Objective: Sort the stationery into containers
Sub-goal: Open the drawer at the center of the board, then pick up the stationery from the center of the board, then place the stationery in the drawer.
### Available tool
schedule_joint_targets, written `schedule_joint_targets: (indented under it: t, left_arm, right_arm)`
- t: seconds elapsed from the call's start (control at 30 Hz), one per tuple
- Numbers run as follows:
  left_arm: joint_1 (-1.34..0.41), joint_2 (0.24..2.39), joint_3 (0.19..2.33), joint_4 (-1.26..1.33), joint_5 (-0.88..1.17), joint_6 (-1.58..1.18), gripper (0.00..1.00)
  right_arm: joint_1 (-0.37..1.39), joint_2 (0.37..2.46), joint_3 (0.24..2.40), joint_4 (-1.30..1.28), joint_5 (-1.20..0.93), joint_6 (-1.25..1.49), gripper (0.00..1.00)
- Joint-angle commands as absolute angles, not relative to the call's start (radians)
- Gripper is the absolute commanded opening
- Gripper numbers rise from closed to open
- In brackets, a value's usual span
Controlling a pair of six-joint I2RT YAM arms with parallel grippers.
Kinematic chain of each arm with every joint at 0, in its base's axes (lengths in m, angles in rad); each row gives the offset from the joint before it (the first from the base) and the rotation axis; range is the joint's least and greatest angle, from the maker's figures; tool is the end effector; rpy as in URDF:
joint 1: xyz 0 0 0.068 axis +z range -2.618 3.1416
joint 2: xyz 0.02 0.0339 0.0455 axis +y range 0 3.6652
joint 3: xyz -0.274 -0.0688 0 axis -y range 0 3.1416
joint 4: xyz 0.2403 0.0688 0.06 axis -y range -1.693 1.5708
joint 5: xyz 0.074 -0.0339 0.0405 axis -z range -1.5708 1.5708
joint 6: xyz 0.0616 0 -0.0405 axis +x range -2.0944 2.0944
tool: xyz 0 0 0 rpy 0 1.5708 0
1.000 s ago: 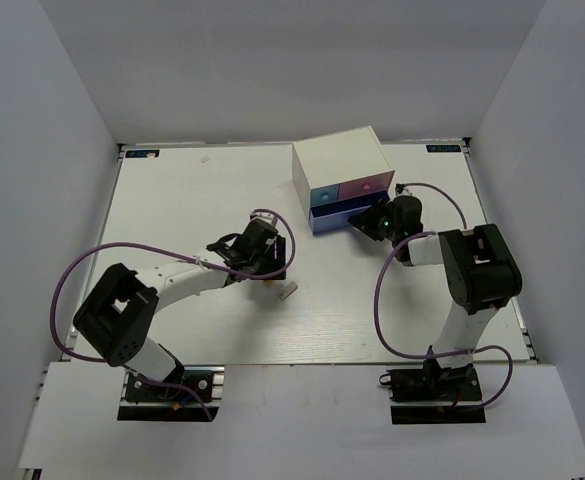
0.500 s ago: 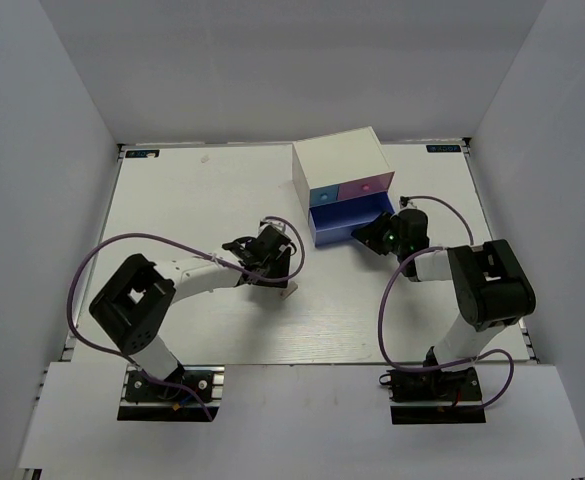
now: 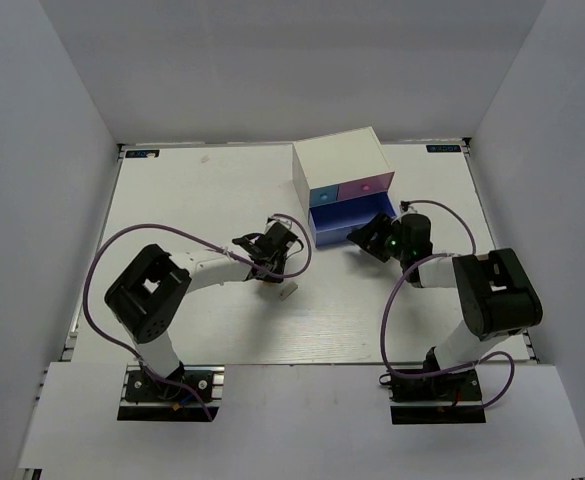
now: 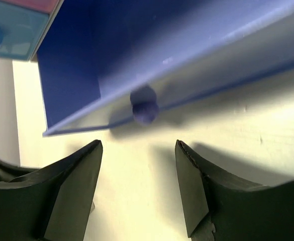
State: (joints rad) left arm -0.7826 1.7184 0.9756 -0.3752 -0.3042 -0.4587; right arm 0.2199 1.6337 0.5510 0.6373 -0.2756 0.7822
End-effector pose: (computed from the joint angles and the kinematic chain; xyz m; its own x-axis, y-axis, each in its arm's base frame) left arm 0.2512 -0.2238 0.1468 -0.8285 0.2281 -0.5115 0.2376 0.9702 0.0478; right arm 0.3117 0.0869 0.1454 -0.6151 0.5575 -0.5575 -0.0226 0.6944 0.7192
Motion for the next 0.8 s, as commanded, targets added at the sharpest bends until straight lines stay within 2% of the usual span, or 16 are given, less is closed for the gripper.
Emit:
schedule_joint_targets:
  t: [0.0,0.13,0.2,0.3,0.4,0.43,0.47,0.53,0.67,0.77]
  left_arm:
    - [-0.779,1.729,1.000,-0.367,-0.298,-0.431,0.39]
    - [-0.779,1.729,1.000,-0.348,-0.268,-0.422,0.19]
    - [-0.779,1.689,1.000,-0.333,-0.246,-0.413,0.16]
    - [-0.788,1.603,1.000,-0.259,-0.163,-0.371,0.12]
    - [-0.788,1.548,0.991,-0.151,-0.088,-0.321,0.09]
    - [-0.788,1.536,0.991,-0.100,-0.065,-0.310,0.09]
    - [-0.788,1.523,1.000,-0.078,-0.052,-0.289,0.09]
    - [-0.788,1.523,1.032,-0.026,-0.032,-0.264,0.09]
    - [-0.788,1.595,1.115,0.018,-0.012,-0.224,0.09]
    - [-0.788,1.684,1.201,0.029,-0.012,-0.210,0.09]
  right_arm:
    - [0.204,1.556,0.499,0.649,-0.301,0.785,0.66]
    - [0.187,1.487,0.459,0.640,-0.344,0.772,0.66]
    - [0.175,1.444,0.445,0.635,-0.388,0.738,0.66]
    - [0.166,1.404,0.442,0.632,-0.568,0.579,0.64]
    - [0.166,1.367,0.422,0.632,-0.644,0.424,0.43]
    - [0.164,1.359,0.419,0.630,-0.656,0.393,0.33]
    - [0.166,1.347,0.417,0.611,-0.666,0.362,0.15]
    - [0.164,1.333,0.419,0.591,-0.698,0.235,0.02]
    - [0.163,1.293,0.419,0.522,-0.721,0.085,0.00]
    - [0.158,1.266,0.407,0.522,-0.722,0.081,0.00]
